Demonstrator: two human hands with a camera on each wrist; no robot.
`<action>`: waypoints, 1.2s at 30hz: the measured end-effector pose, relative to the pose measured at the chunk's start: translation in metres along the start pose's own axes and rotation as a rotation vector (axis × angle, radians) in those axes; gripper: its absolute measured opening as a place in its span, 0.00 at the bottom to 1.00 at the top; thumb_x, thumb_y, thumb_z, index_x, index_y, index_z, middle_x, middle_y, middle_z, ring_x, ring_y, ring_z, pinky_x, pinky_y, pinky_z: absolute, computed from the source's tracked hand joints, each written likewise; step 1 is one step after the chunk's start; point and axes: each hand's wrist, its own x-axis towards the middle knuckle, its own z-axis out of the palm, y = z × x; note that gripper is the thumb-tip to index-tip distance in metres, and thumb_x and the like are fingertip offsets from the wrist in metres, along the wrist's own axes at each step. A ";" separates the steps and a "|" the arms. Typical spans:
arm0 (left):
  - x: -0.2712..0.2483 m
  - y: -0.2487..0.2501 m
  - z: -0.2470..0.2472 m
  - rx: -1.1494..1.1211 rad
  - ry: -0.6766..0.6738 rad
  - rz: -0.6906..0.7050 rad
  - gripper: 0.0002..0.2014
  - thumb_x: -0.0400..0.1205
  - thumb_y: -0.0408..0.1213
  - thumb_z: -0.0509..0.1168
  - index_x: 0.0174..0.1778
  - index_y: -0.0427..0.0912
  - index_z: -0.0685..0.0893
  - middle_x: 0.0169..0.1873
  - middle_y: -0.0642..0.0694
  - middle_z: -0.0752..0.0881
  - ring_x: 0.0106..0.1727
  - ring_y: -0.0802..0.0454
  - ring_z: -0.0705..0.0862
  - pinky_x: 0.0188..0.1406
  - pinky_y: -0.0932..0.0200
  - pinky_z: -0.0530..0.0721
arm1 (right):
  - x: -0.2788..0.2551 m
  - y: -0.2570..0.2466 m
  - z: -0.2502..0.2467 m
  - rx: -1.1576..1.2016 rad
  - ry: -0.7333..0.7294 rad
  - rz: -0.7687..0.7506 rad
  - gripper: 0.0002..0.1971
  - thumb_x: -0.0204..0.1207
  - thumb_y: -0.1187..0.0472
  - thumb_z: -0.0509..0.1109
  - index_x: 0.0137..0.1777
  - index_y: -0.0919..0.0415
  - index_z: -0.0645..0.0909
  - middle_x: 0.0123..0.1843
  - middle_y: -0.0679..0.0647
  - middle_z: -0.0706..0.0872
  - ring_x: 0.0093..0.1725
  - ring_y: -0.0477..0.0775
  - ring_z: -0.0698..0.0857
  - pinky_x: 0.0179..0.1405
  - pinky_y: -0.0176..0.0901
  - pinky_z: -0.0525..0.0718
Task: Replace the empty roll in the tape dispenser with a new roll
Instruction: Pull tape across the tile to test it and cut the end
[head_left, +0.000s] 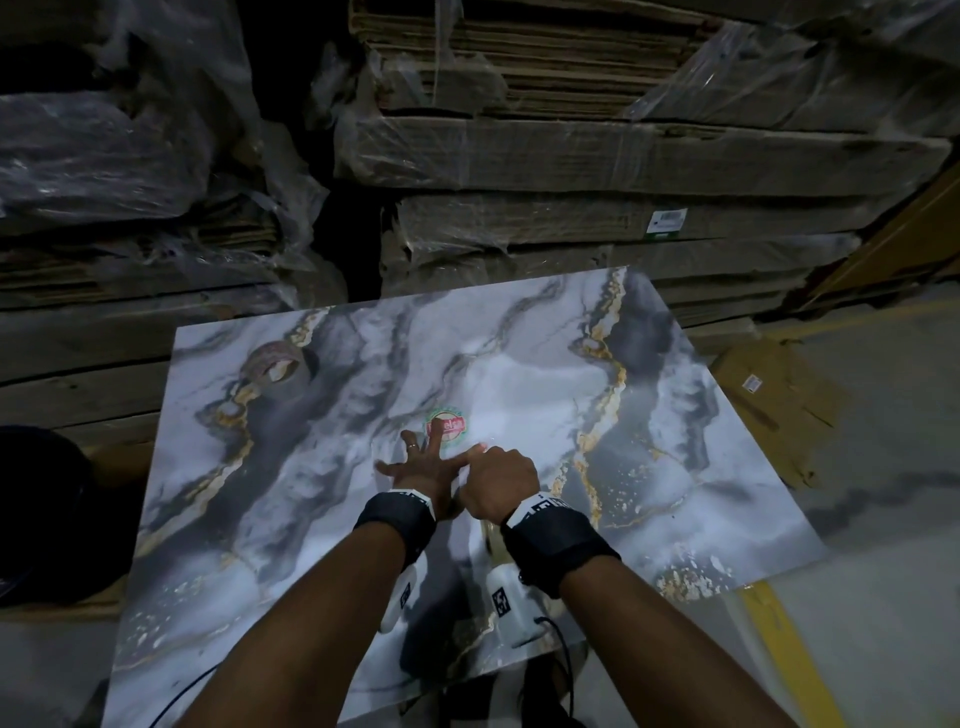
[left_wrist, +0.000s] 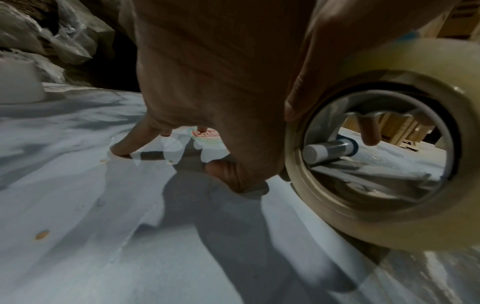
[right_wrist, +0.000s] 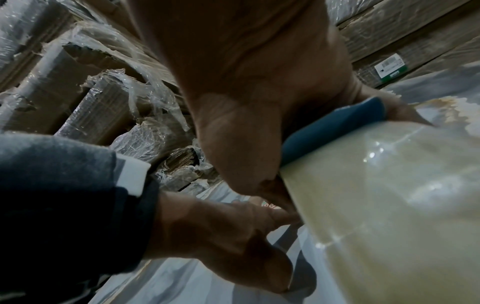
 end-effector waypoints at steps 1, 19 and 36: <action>0.000 -0.001 -0.001 0.000 -0.005 0.003 0.46 0.82 0.57 0.67 0.81 0.82 0.37 0.88 0.44 0.28 0.86 0.22 0.32 0.70 0.05 0.55 | -0.001 0.000 -0.001 -0.007 -0.003 -0.010 0.21 0.82 0.53 0.65 0.70 0.63 0.80 0.68 0.61 0.86 0.68 0.66 0.85 0.62 0.50 0.82; -0.005 -0.002 -0.005 0.039 0.032 0.017 0.55 0.75 0.51 0.76 0.79 0.86 0.38 0.88 0.44 0.33 0.85 0.22 0.39 0.64 0.05 0.64 | -0.038 0.008 -0.004 -0.217 -0.086 -0.122 0.16 0.84 0.60 0.60 0.63 0.63 0.86 0.64 0.62 0.88 0.64 0.65 0.88 0.52 0.45 0.79; -0.008 -0.004 -0.007 0.013 0.032 0.051 0.57 0.72 0.42 0.75 0.78 0.88 0.40 0.88 0.47 0.33 0.84 0.23 0.37 0.65 0.04 0.61 | -0.085 0.025 0.030 -0.182 -0.062 -0.130 0.15 0.81 0.60 0.63 0.63 0.64 0.83 0.60 0.63 0.88 0.59 0.68 0.87 0.56 0.48 0.82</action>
